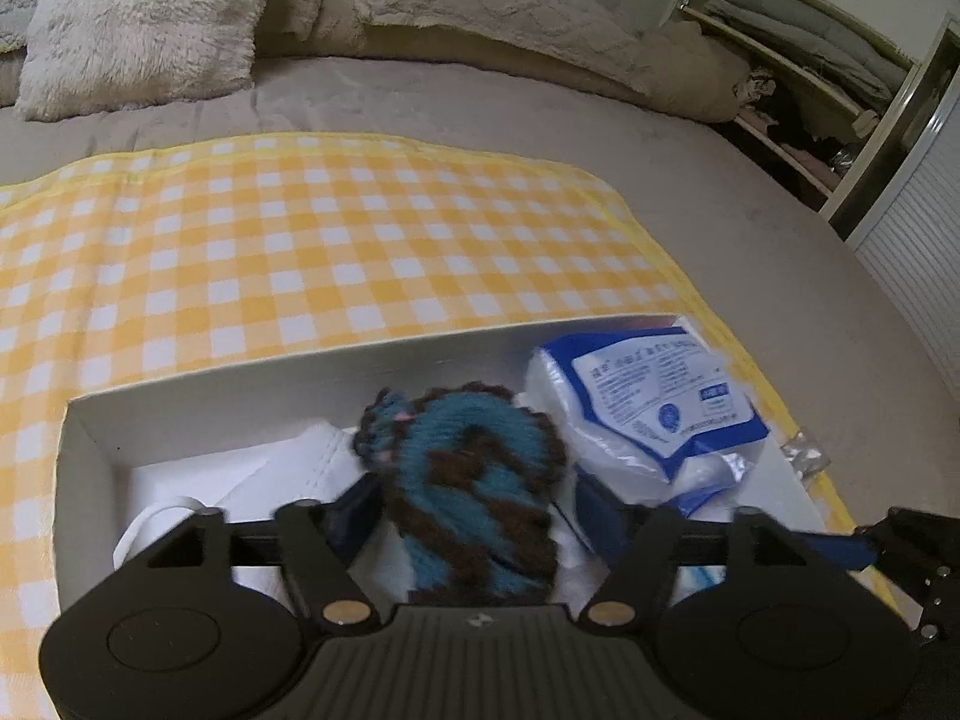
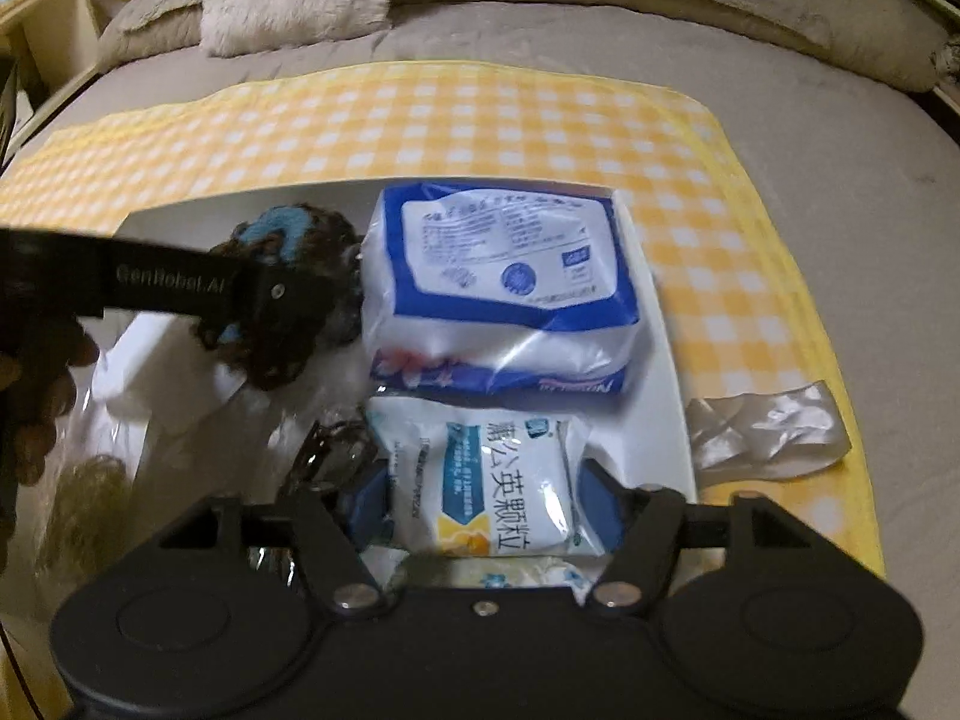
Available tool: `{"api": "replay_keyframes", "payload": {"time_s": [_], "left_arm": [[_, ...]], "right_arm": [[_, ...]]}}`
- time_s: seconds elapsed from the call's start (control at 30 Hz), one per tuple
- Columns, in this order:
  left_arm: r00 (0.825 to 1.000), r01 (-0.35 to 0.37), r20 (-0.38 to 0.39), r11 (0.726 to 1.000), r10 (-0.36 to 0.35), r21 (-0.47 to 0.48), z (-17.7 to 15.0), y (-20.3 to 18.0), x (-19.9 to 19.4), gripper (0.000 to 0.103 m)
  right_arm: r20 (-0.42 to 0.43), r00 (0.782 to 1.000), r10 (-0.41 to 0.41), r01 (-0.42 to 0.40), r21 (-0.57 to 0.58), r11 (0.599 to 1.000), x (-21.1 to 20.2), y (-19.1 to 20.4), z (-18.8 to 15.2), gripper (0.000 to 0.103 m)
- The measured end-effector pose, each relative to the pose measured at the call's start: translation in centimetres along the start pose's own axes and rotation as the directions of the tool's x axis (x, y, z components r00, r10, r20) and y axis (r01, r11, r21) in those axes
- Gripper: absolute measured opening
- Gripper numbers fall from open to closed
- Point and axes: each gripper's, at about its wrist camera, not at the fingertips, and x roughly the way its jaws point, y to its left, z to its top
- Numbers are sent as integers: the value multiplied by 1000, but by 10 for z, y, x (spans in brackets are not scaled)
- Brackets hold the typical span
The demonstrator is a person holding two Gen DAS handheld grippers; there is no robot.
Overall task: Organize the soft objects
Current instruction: 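Lower the sachet into the tray and open the right tool while the left releases the scrunchie, then lift both open tools away from the tray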
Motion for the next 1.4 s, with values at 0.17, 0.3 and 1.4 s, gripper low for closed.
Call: {"api": "replay_keyframes", "payload": {"time_s": [0.17, 0.3, 1.4], "left_arm": [[1000, -10, 19, 1000, 10, 4, -2, -9, -15, 85], [999, -20, 36, 1000, 20, 17, -4, -17, -30, 89], [929, -251, 285, 968, 236, 14, -36, -36, -222, 103]], "right_arm": [[49, 999, -11, 11, -4, 1000, -20, 1, -2, 87], [64, 998, -16, 14, 29, 999, -34, -1, -2, 87], [396, 918, -2, -50, 123, 991, -172, -7, -14, 103]]}}
